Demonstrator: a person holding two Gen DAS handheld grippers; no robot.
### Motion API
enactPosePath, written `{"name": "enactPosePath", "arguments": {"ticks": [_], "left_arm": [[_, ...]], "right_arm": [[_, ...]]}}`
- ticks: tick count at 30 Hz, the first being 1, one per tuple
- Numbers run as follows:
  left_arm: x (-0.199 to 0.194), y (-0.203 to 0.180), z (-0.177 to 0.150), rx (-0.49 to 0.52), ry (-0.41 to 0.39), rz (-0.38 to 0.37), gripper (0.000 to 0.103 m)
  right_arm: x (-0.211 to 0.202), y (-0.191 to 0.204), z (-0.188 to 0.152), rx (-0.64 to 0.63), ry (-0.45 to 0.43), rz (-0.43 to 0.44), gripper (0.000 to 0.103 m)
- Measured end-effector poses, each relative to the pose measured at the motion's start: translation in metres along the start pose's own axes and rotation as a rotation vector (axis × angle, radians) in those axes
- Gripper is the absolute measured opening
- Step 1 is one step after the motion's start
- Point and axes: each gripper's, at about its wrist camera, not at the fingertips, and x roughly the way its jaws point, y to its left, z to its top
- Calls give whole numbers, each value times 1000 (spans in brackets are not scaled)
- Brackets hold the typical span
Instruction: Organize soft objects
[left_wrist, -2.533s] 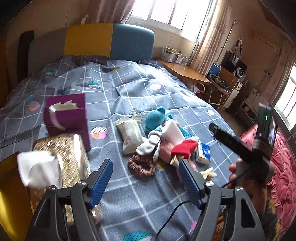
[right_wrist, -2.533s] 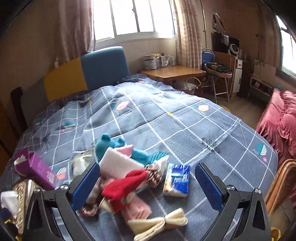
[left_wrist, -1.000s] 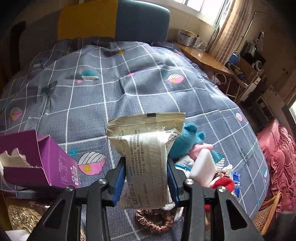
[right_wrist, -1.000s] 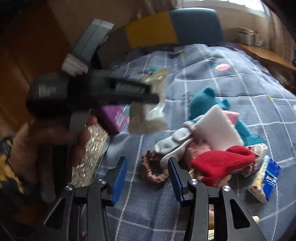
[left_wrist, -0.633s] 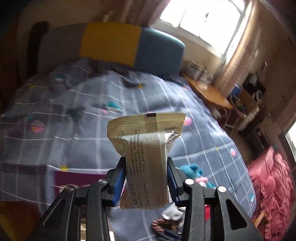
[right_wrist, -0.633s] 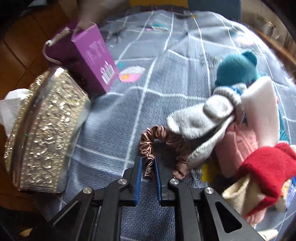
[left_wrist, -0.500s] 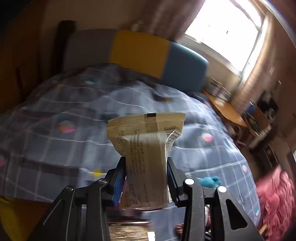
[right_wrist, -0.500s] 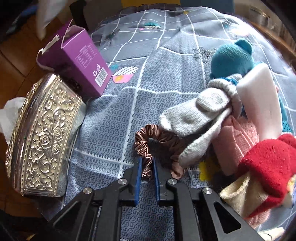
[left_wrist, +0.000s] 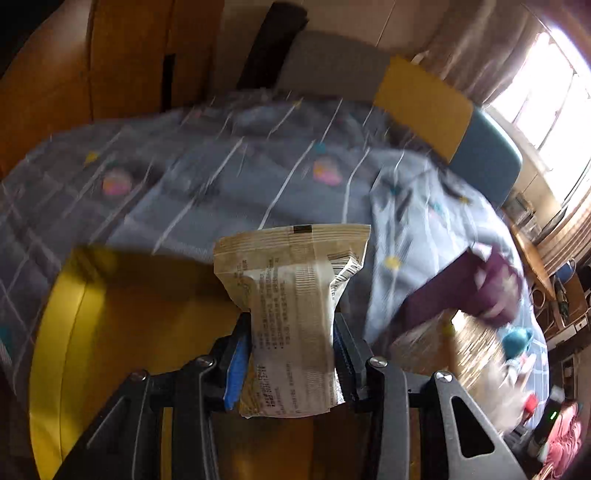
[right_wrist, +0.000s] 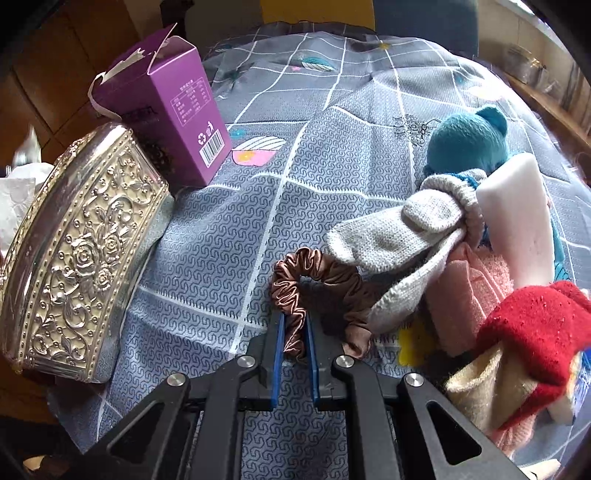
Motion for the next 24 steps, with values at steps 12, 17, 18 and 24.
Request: {"name": "enactPosePath", "arguments": {"ticks": [12, 17, 18, 24], "left_arm": [[11, 6, -56, 19, 54, 4, 51], [-9, 6, -58, 22, -5, -16, 54], [-16, 5, -60, 31, -15, -20, 54], [-37, -1, -69, 54, -33, -65, 54]], "right_arm": [[-15, -1, -4, 56, -7, -3, 8], [-29, 2, 1, 71, -34, 34, 8], [-32, 3, 2, 75, -41, 43, 8], [-48, 4, 7, 105, -71, 79, 7]]}}
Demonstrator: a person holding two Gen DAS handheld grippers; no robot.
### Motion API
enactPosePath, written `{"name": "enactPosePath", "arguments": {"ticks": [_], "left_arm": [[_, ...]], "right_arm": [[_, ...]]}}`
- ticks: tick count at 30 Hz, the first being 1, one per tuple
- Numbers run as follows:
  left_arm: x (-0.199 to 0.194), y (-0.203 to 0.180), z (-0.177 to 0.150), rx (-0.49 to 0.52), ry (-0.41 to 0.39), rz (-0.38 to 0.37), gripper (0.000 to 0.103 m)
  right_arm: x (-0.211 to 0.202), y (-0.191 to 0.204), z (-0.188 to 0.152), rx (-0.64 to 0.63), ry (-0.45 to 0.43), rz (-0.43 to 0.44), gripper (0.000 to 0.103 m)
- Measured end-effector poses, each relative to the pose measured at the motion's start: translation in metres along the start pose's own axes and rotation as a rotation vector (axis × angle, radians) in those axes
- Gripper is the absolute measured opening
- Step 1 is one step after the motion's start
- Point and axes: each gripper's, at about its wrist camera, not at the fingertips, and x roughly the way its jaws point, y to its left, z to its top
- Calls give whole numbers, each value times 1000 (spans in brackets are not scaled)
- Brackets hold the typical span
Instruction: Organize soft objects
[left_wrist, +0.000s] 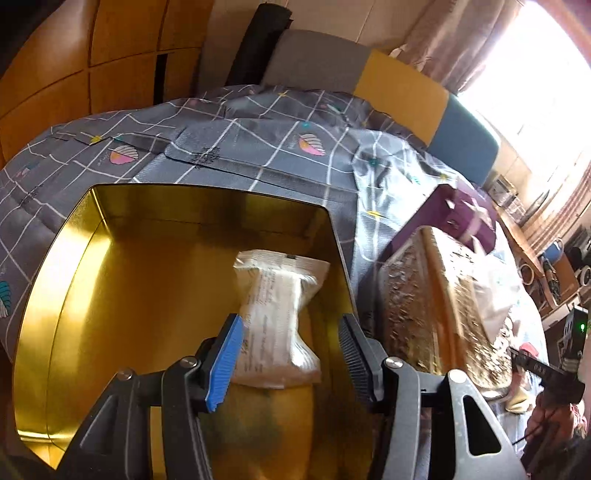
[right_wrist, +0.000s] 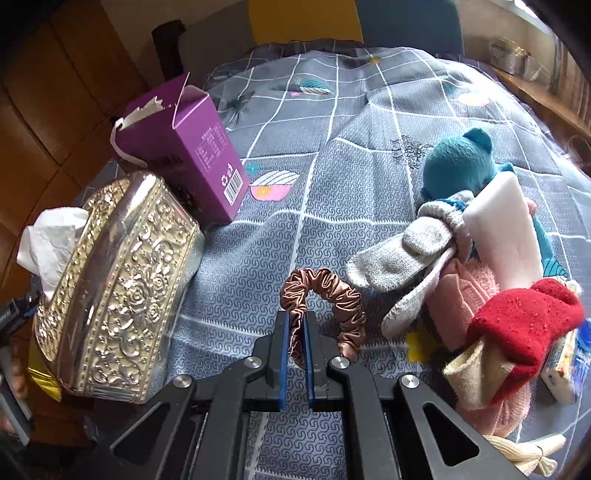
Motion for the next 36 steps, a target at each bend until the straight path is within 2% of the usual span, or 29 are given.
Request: {"name": "enactPosePath", "arguments": {"ticks": [8, 15, 20, 25, 30, 36], "left_arm": [[-20, -15, -10, 64, -36, -17, 54], [-31, -22, -19, 105, -57, -6, 54], [-38, -19, -22, 118, -72, 2, 54], [-43, -6, -23, 95, -82, 26, 54], [-47, 15, -24, 48, -90, 66, 54], [-51, 41, -21, -18, -106, 119, 54]], "right_arm": [[-32, -3, 27, 91, -84, 89, 6], [-51, 15, 79, 68, -159, 45, 6], [-69, 47, 125, 18, -229, 56, 6], [-77, 111, 153, -95, -276, 149, 6], [-67, 192, 138, -264, -217, 320, 7], [-24, 266, 75, -434, -19, 427, 7]]}}
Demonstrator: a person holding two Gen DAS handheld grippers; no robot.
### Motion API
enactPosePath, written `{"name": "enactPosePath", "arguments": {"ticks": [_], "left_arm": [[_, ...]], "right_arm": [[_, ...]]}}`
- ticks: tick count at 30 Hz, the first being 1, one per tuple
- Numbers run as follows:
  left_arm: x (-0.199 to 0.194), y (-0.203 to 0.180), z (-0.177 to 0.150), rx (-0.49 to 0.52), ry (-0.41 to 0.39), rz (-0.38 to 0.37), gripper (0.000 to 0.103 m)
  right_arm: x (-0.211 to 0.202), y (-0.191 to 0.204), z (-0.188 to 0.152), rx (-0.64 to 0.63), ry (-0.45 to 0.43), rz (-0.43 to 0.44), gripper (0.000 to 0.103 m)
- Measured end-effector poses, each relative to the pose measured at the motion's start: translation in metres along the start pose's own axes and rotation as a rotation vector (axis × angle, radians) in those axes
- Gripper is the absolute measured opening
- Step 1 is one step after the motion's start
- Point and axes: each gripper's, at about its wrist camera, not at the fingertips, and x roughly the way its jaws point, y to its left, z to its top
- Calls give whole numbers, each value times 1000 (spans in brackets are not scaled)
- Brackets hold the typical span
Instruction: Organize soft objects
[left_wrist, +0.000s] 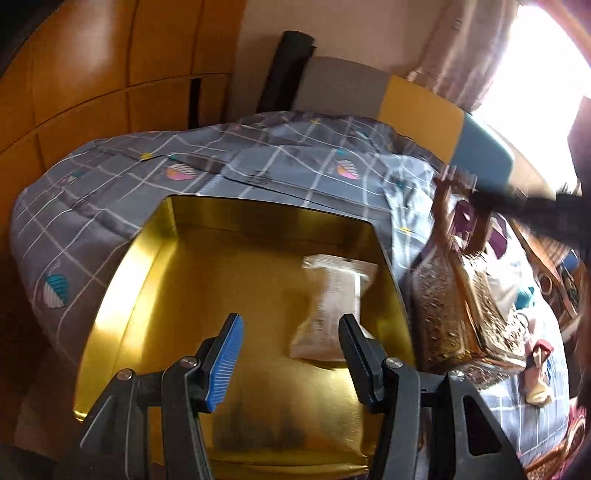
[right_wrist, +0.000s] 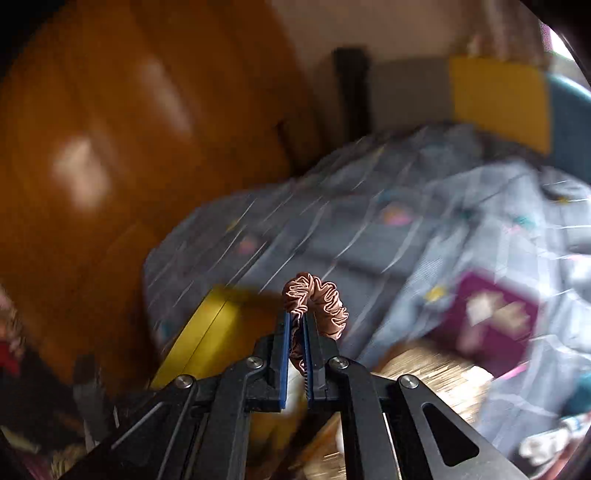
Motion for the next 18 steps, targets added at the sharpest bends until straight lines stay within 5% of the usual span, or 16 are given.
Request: {"name": "enactPosePath", "arguments": {"ticks": [10, 14, 18], "left_arm": [[-5, 11, 2, -17, -19, 16, 54], [-6, 8, 2, -16, -19, 10, 54], [-7, 5, 1, -8, -20, 0, 54]], "right_arm": [[74, 35, -50, -33, 183, -33, 12], [73, 36, -58, -36, 163, -41, 39], [64, 43, -61, -62, 121, -60, 43]]}}
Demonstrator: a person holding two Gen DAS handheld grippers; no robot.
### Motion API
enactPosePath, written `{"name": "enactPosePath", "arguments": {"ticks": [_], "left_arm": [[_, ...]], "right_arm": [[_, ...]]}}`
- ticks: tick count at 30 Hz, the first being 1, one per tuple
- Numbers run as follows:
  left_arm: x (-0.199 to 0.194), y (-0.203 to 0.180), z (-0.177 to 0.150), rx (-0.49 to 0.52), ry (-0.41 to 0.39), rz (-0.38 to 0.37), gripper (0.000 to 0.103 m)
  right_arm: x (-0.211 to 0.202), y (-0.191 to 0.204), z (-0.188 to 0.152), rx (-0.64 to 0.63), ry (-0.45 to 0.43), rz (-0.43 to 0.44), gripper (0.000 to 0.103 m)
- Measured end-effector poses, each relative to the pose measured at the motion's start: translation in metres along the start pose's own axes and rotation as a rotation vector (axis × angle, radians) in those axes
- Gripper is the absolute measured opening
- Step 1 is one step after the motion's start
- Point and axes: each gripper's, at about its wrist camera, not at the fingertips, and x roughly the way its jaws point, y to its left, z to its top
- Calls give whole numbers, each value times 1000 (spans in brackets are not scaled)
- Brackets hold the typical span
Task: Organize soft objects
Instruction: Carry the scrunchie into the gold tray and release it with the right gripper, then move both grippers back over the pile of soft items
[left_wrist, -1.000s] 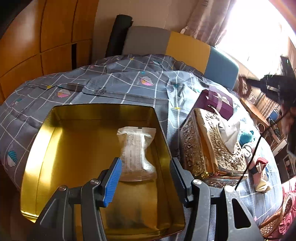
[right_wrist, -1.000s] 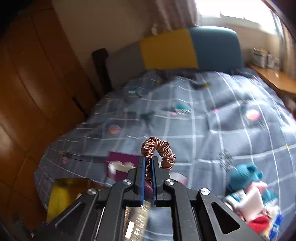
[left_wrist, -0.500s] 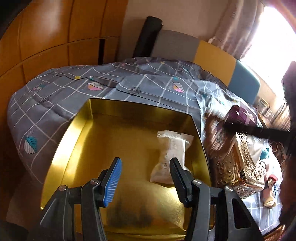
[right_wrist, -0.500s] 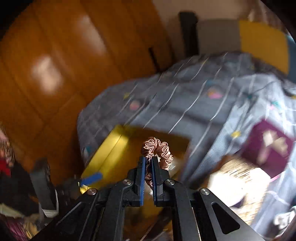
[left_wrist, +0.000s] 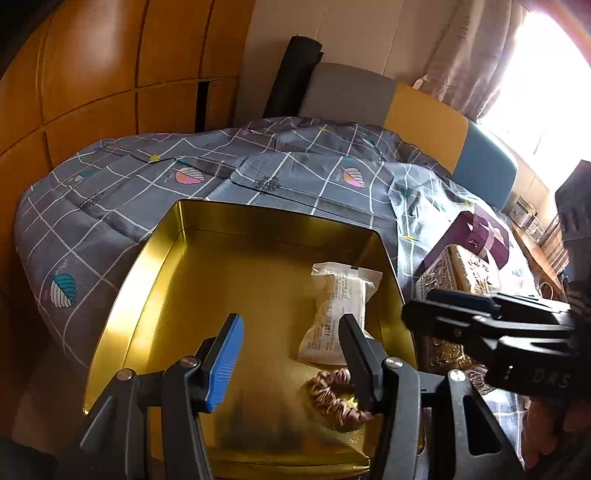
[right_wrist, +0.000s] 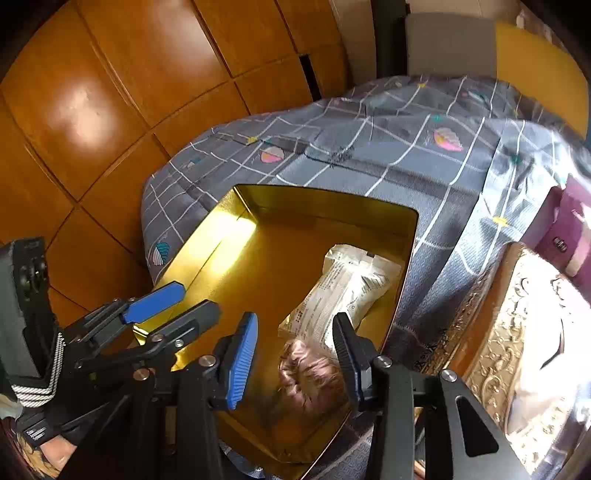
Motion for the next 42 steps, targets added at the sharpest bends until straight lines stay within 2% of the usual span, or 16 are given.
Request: {"name": "enactPosePath", "arguments": {"ticks": [5, 11, 19, 26, 30, 36, 42], "left_arm": [[-3, -6, 0, 14, -7, -12, 54], [-5, -17, -3, 38, -3, -26, 54], [-10, -32, -8, 78, -6, -42, 54], [-15, -42, -10, 110, -20, -54, 54], [-14, -49, -11, 127, -16, -61, 54], [-16, -61, -15, 162, -9, -88, 54], [-28, -80, -10, 214, -55, -137, 54]], "right_arm": [[-26, 2, -4, 14, -84, -65, 51], [-53, -4, -11, 28, -177, -135, 54], [-73, -8, -23, 34, -237, -214, 60], [-93, -15, -37, 49, -319, -294, 81], [-109, -28, -46, 87, -352, -326, 87], [-130, -60, -60, 188, -382, -376, 88], [-165, -102, -85, 311, -432, -467, 91]]}}
